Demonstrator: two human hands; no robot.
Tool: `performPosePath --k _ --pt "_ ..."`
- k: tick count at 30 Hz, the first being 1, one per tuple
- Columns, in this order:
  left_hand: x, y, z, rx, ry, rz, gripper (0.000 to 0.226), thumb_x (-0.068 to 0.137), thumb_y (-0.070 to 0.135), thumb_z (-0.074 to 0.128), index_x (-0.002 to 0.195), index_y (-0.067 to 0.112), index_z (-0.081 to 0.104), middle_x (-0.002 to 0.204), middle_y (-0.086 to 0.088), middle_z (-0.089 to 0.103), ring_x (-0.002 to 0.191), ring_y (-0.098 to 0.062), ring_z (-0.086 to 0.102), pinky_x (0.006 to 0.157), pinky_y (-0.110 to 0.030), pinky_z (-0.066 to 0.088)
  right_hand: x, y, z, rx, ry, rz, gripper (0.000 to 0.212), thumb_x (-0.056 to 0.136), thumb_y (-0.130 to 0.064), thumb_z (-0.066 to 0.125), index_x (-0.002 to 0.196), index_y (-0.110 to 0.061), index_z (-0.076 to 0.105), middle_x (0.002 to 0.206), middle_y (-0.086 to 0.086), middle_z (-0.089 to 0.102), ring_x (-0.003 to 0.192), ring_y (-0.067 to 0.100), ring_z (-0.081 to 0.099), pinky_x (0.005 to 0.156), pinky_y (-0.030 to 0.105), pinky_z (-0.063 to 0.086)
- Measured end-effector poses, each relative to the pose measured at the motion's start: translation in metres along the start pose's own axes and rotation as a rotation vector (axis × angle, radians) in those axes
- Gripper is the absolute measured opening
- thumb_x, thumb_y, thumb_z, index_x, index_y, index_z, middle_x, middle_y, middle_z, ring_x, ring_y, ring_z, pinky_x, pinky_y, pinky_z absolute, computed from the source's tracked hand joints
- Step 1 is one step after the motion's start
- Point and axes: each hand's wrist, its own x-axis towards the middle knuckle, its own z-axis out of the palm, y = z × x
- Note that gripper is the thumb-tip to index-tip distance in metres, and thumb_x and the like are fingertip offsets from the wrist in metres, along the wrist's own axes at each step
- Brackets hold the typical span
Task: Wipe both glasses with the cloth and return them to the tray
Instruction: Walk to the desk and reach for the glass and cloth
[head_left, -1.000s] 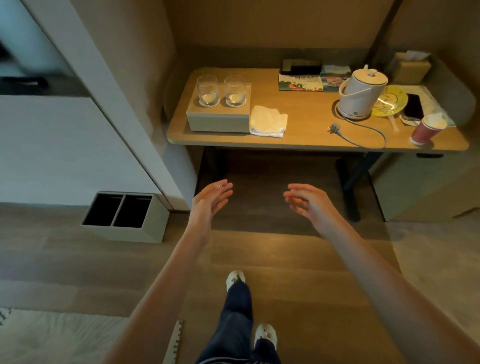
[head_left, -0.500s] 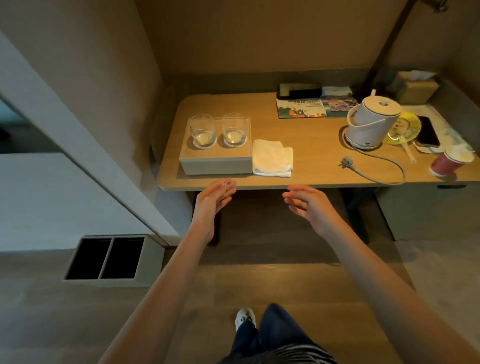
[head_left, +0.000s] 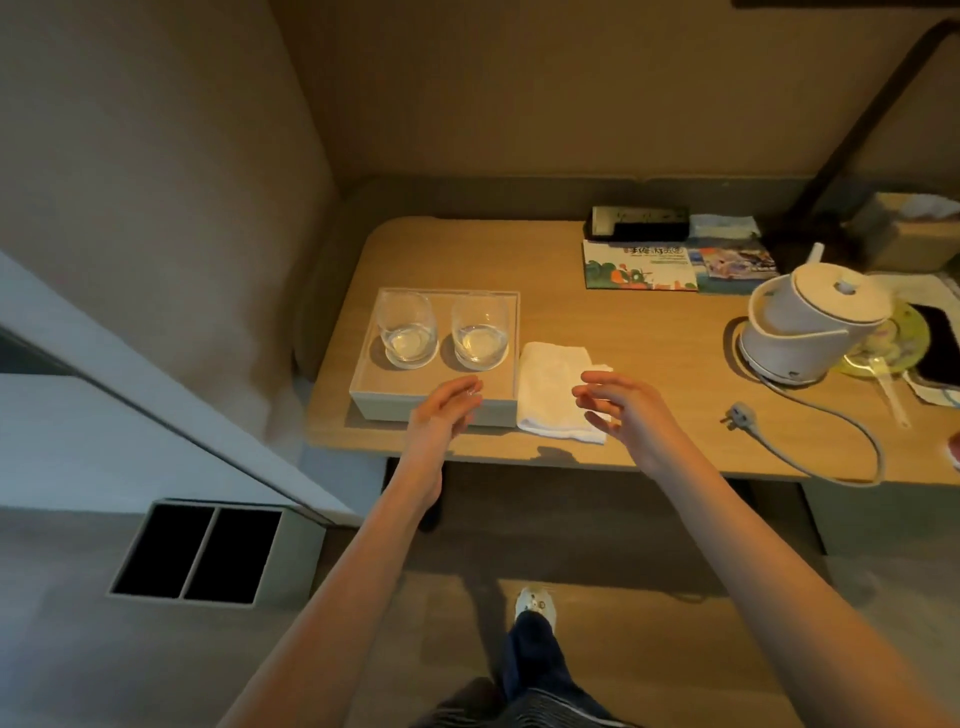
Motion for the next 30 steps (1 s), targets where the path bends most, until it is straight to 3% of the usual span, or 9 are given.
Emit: performPosePath --k 3,5,7,11,15,18,23,27,30 --pt "0.023 0.005 0.004 0.043 0.078 0.018 0.028 0.096 0.014 0.062 0.124 0.015 0.066 0.122 0.002 0.067 0.117 -0.011 0.06 0.107 -0.031 0.046 0.029 -0.009 0.002 -0.013 -0.032 0.013 0.021 0.085 -0.007 0.059 0.105 -0.007 0.065 0.094 0.012 0.071 0.086 0.019 0.067 0.083 0.033 0.05" --pt "0.035 0.009 0.005 0.043 0.103 0.034 0.027 0.097 0.012 0.061 0.124 0.018 0.062 0.116 0.008 0.065 0.108 -0.003 0.06 0.093 -0.015 0.048 0.046 -0.013 0.004 -0.032 -0.046 0.029 0.022 0.085 -0.006 0.059 0.106 -0.006 0.065 0.095 0.013 0.071 0.087 0.019 0.067 0.082 0.032 0.051" --pt "0.046 0.01 0.004 0.039 0.1 0.03 0.034 0.096 0.008 0.062 0.127 0.021 0.056 0.123 0.005 0.063 0.11 -0.002 0.058 0.085 -0.011 0.046 0.06 -0.016 0.007 -0.04 -0.053 0.041 0.021 0.086 -0.005 0.058 0.106 -0.006 0.065 0.095 0.013 0.07 0.086 0.019 0.067 0.079 0.031 0.052" --pt "0.067 0.006 0.0 0.087 0.082 0.031 0.055 0.092 0.004 0.066 0.138 0.025 0.046 0.143 0.005 0.051 0.135 -0.012 0.044 0.109 -0.03 0.038 0.086 -0.02 0.015 -0.044 -0.049 0.072 0.02 0.086 -0.005 0.057 0.105 -0.007 0.065 0.095 0.013 0.07 0.087 0.02 0.066 0.077 0.031 0.051" --pt "0.089 0.001 0.001 0.274 0.067 0.041 0.068 0.088 0.01 0.073 0.14 0.033 0.035 0.129 0.025 0.043 0.131 -0.003 0.033 0.109 -0.029 0.032 0.11 -0.022 0.02 -0.043 -0.02 0.092 0.021 0.087 -0.006 0.057 0.106 -0.006 0.065 0.094 0.013 0.07 0.087 0.02 0.066 0.081 0.033 0.05" --pt "0.102 0.004 0.005 0.353 0.096 0.031 0.087 0.083 0.016 0.079 0.153 0.022 0.027 0.137 0.016 0.037 0.132 -0.002 0.03 0.111 -0.03 0.031 0.126 -0.021 0.026 -0.036 -0.007 0.111 0.02 0.087 -0.005 0.057 0.104 -0.008 0.066 0.092 0.011 0.07 0.086 0.019 0.067 0.083 0.034 0.049" --pt "0.119 0.0 0.013 0.315 0.081 0.008 0.105 0.074 0.019 0.087 0.156 0.024 0.021 0.156 0.005 0.033 0.141 -0.009 0.029 0.118 -0.042 0.033 0.145 -0.015 0.034 -0.03 0.029 0.135 0.022 0.087 -0.003 0.054 0.107 -0.005 0.064 0.092 0.012 0.069 0.085 0.019 0.065 0.079 0.031 0.049" --pt "0.131 0.001 0.019 0.333 0.103 0.042 0.114 0.069 0.016 0.09 0.157 0.024 0.017 0.162 0.005 0.025 0.141 0.0 0.02 0.119 -0.027 0.022 0.158 -0.003 0.037 -0.062 0.067 0.183 0.018 0.086 -0.001 0.053 0.101 -0.005 0.062 0.086 0.01 0.068 0.078 0.018 0.064 0.074 0.03 0.048" --pt "0.135 -0.001 0.023 0.328 0.106 0.044 0.119 0.065 0.016 0.092 0.156 0.029 0.017 0.16 0.007 0.026 0.146 -0.006 0.02 0.123 -0.036 0.022 0.168 0.008 0.037 -0.211 0.113 0.254 0.014 0.085 -0.002 0.059 0.098 -0.008 0.061 0.081 0.008 0.066 0.072 0.018 0.061 0.067 0.027 0.046"
